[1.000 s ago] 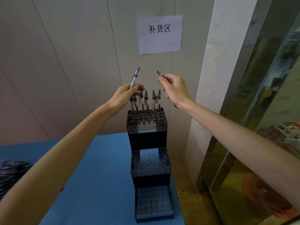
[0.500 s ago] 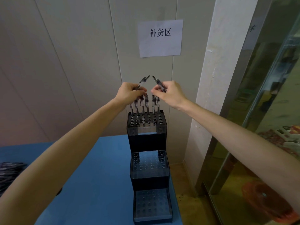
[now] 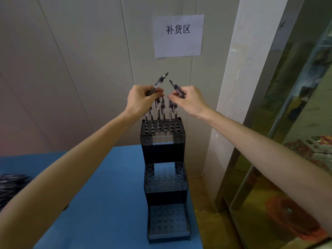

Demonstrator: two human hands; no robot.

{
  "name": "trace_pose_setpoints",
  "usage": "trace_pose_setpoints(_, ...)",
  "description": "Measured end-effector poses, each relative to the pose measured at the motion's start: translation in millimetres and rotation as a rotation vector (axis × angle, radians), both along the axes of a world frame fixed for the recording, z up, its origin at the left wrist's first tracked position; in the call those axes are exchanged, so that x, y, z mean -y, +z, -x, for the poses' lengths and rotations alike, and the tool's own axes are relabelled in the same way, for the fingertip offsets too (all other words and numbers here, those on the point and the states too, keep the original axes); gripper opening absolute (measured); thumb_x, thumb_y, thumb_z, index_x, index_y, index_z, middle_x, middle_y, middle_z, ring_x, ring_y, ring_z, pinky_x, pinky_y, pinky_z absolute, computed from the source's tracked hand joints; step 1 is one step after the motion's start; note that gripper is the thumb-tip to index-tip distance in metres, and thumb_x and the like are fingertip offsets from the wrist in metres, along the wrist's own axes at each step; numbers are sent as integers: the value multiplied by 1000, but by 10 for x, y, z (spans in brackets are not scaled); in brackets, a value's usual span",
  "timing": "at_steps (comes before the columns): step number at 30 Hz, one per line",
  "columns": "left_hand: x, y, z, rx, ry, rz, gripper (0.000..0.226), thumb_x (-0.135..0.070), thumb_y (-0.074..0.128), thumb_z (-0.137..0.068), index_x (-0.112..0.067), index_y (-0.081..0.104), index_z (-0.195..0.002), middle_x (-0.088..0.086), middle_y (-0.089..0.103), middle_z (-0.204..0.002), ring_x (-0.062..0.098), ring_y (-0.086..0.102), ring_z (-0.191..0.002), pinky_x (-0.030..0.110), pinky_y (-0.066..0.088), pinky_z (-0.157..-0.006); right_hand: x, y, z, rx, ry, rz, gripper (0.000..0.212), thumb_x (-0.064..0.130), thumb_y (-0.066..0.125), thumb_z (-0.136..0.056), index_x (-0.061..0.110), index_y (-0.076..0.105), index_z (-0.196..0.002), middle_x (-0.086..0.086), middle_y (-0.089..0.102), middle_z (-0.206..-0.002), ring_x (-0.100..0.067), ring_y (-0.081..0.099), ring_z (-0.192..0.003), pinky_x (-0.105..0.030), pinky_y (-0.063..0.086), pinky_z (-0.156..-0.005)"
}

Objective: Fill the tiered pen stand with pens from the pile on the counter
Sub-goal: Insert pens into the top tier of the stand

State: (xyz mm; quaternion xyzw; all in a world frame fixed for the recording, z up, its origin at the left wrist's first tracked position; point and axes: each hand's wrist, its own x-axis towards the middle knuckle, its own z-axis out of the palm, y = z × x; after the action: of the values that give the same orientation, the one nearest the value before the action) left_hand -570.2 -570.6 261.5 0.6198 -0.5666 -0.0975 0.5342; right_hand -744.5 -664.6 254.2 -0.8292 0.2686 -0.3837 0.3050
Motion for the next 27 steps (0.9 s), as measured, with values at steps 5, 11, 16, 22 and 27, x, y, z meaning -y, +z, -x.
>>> trace_pose_setpoints(5, -96, -76, -60, 30, -50, 40, 15, -16, 67, -98, -11, 77, -108, 0, 79, -93, 16, 72, -74, 35, 61, -74, -4, -49, -19, 29, -3, -10, 35, 32, 70, -95, 4, 69, -75, 1, 52, -59, -6, 38, -49, -16, 32, -52)
trace_pose_setpoints(11, -113, -176, -63, 75, -27, -11, 19, -27, 66, -99, -13, 78, -104, 10, 73, -75, 21, 46, -54, 36, 44, -54, -51, -23, -41, 52, -23, -42, 51, 37, 59, -102, -6, 64, -76, 13, 39, -42, -4, 32, -40, -16, 25, -46)
trace_pose_setpoints(16, -174, -133, 2, 9, -30, 2, 31, -33, 56, -104, -8, 73, -105, 3, 53, -66, 13, 41, -54, 28, 38, -52, -76, -20, 9, 182, -72, -63, 52, 39, 40, -109, 5, 68, -83, 9, 38, -50, -10, 33, -45, -29, 27, -49)
trace_pose_setpoints(22, -257, -135, -33, -140, 214, 168, 44, -45, 43, -105, -16, 47, -73, 3, 49, -69, 19, 42, -64, 40, 39, -63, -74, 8, 118, 278, -80, -112, 27, 32, 42, -106, 16, 64, -104, 10, 45, -60, -7, 38, -52, -30, 30, -51)
trace_pose_setpoints(27, -390, -166, 30, -273, 141, 157, 49, -51, 30, -107, -24, 33, -67, -4, 34, -63, 13, 31, -57, 32, 27, -57, -224, 2, 179, 297, -53, -100, 23, 23, 42, -108, 13, 62, -108, 0, 52, -68, -11, 49, -55, -30, 41, -53)
